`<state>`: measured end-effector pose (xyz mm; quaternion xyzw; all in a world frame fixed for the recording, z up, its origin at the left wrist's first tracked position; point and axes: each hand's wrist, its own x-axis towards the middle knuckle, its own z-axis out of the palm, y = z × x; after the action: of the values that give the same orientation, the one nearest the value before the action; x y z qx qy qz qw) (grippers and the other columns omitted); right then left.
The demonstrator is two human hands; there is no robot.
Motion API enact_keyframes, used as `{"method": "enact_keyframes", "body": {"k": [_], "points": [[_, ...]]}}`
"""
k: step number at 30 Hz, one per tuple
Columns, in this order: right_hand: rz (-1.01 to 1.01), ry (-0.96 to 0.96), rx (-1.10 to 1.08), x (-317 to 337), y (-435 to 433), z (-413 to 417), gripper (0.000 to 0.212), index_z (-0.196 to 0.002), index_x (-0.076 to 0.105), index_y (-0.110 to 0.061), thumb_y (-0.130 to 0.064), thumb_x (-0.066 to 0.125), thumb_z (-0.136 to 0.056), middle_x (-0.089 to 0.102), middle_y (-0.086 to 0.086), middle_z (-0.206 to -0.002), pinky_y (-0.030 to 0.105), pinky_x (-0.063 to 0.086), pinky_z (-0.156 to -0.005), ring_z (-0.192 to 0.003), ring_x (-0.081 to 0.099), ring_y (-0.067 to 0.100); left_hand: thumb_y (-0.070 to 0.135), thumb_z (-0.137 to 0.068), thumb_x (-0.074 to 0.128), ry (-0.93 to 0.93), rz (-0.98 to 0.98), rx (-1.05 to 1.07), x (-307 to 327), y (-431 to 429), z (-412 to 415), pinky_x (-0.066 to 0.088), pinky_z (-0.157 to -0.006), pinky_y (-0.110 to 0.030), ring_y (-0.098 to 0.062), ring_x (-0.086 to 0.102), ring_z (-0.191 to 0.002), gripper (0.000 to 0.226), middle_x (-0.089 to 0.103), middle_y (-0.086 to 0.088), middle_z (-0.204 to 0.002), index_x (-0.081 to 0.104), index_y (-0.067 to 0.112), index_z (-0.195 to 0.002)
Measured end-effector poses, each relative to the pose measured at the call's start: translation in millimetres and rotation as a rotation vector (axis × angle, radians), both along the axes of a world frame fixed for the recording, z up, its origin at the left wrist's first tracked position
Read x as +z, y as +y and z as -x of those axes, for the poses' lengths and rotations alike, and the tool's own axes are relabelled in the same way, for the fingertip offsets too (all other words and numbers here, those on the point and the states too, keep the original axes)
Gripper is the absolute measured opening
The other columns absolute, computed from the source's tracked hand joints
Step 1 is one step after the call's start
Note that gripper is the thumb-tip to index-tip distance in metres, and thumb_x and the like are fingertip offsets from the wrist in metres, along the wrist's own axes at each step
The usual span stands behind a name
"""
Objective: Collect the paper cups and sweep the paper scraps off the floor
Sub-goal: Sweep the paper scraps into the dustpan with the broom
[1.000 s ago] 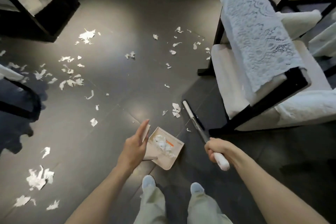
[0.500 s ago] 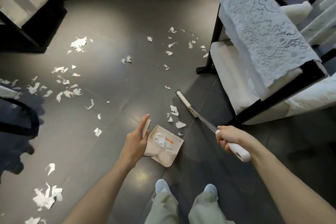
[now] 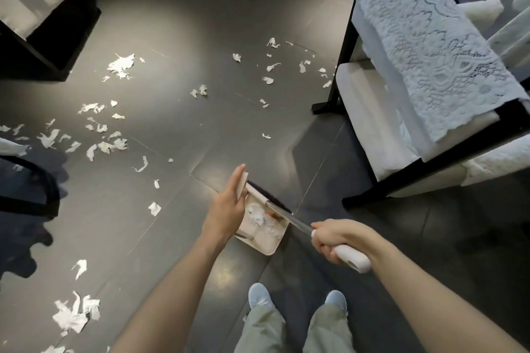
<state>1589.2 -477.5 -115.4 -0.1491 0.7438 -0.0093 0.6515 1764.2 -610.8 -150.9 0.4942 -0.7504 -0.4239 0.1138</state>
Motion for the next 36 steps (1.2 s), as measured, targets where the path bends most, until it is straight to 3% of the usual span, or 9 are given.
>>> {"method": "enact_keyframes", "body": {"k": [3,5,6,10,14,21,27,31,36], "points": [[-0.065,-0.117,-0.221,18,-3,14,0.038,-0.116,0.055,-0.014,0.001,0.039,-0.085,0.04,-0.001,-0.045,0.014,0.029,-0.031,-0.036,0.034,0.006,0.024,-0.098,0.046,0.009,0.011,-0.012,-1,-6,-2,0.04,-0.078,-0.029,-0.033,0.062,-0.098,0.049,0.065,-0.012,-0.104,0.034,0.04,-0.143],[-0.065,-0.18,-0.329,32,-3,22,0.02,-0.09,0.052,-0.017,-0.002,0.039,-0.088,0.039,-0.003,-0.044,0.014,0.027,-0.029,-0.033,0.034,0.004,0.024,-0.098,0.046,0.019,0.02,-0.013,1,-9,-9,0.04,-0.077,-0.028,-0.033,0.062,-0.098,0.049,0.065,-0.013,-0.105,0.034,0.039,-0.143],[-0.045,-0.188,-0.369,37,-3,24,0.023,-0.088,0.052,-0.021,-0.002,0.038,-0.089,0.038,-0.003,-0.045,0.014,0.027,-0.029,-0.032,0.033,0.004,0.024,-0.098,0.046,0.027,0.026,-0.01,2,-11,-12,0.039,-0.077,-0.027,-0.033,0.061,-0.099,0.048,0.065,-0.013,-0.107,0.035,0.038,-0.143],[0.096,-0.131,-0.424,51,-14,29,0.055,-0.133,0.042,-0.03,0.003,0.035,-0.089,0.039,-0.002,-0.047,0.011,0.026,-0.029,-0.03,0.032,0.004,0.024,-0.098,0.047,0.075,0.026,0.032,6,-20,-21,0.042,-0.076,-0.031,-0.034,0.061,-0.085,0.047,0.066,-0.012,-0.099,0.037,0.038,-0.141],[0.158,-0.075,-0.49,46,-47,53,0.053,-0.132,0.043,-0.027,0.004,0.038,-0.09,0.041,-0.002,-0.04,0.011,0.027,-0.029,-0.029,0.035,0.004,0.024,-0.098,0.047,0.068,0.043,0.064,10,-45,-16,0.043,-0.074,-0.036,-0.035,0.06,-0.077,0.048,0.063,-0.011,-0.086,0.037,0.039,-0.141],[0.288,0.083,-0.418,14,-143,103,0.054,-0.136,0.043,-0.015,0.006,0.04,-0.086,0.042,0.004,-0.056,0.014,0.032,-0.036,-0.036,0.037,0.007,0.022,-0.098,0.049,0.071,0.063,0.105,6,-115,21,0.038,-0.081,-0.024,-0.031,0.06,-0.103,0.046,0.064,-0.009,-0.118,0.04,0.033,-0.141],[0.334,0.174,-0.321,-23,-252,181,0.053,-0.134,0.042,-0.009,0.006,0.038,-0.083,0.047,0.009,-0.067,0.02,0.036,-0.042,-0.045,0.04,0.011,0.023,-0.097,0.049,0.039,0.011,0.145,4,-195,84,0.038,-0.079,-0.023,-0.019,0.061,-0.093,0.048,0.064,-0.003,-0.115,0.037,0.037,-0.141],[0.309,0.226,-0.195,-25,-310,226,0.051,-0.136,0.04,-0.011,0.002,0.038,-0.086,0.051,0.01,-0.068,0.023,0.038,-0.042,-0.045,0.043,0.013,0.027,-0.097,0.048,0.02,-0.034,0.155,3,-236,122,0.044,-0.085,-0.029,-0.031,0.063,-0.101,0.048,0.062,0.0,-0.123,0.036,0.042,-0.141],[0.235,0.255,-0.053,-28,-367,271,0.05,-0.136,0.04,-0.015,0.0,0.04,-0.088,0.053,0.013,-0.079,0.022,0.04,-0.043,-0.049,0.046,0.014,0.032,-0.098,0.046,-0.034,-0.057,0.157,-1,-281,161,0.045,-0.084,-0.034,-0.033,0.063,-0.091,0.047,0.066,-0.004,-0.104,0.033,0.046,-0.141]]}}
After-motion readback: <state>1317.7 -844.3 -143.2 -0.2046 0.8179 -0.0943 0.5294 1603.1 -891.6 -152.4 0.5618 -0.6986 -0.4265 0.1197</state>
